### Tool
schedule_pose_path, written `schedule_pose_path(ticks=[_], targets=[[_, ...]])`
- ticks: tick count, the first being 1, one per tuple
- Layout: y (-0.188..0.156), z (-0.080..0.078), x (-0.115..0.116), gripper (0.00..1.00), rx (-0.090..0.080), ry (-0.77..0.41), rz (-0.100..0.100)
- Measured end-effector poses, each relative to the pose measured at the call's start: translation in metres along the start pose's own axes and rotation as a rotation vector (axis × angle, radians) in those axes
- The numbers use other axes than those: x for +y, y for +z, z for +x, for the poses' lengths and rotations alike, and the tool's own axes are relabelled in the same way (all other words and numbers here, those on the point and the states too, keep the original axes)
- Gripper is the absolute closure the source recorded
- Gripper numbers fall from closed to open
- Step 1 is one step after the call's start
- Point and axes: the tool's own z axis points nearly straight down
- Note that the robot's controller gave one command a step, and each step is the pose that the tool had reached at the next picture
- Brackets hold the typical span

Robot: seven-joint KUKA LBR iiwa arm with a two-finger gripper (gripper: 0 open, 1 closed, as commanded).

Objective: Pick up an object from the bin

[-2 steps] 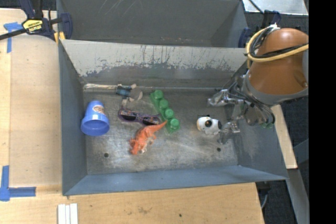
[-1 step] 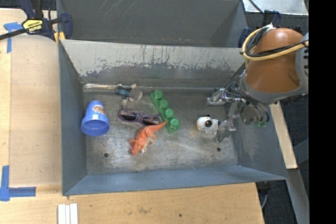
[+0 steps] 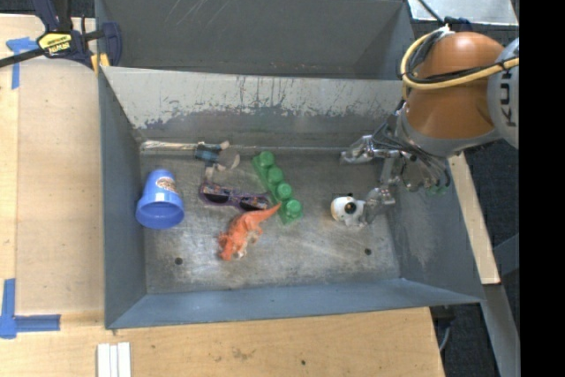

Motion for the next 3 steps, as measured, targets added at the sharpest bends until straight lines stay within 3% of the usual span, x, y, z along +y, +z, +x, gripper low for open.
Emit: schedule_pose_path(ticks=[1,2,3], targets=[[0.0463,-0.0041,0.0048,0.00,0.001,0.102,-0.001],[0.0517,-0.0118,0.0036,1.00,-0.037,0.115,0.005],[0.0507,-0.0108,0.0038,1.00,-0.036,0.116,0.005]])
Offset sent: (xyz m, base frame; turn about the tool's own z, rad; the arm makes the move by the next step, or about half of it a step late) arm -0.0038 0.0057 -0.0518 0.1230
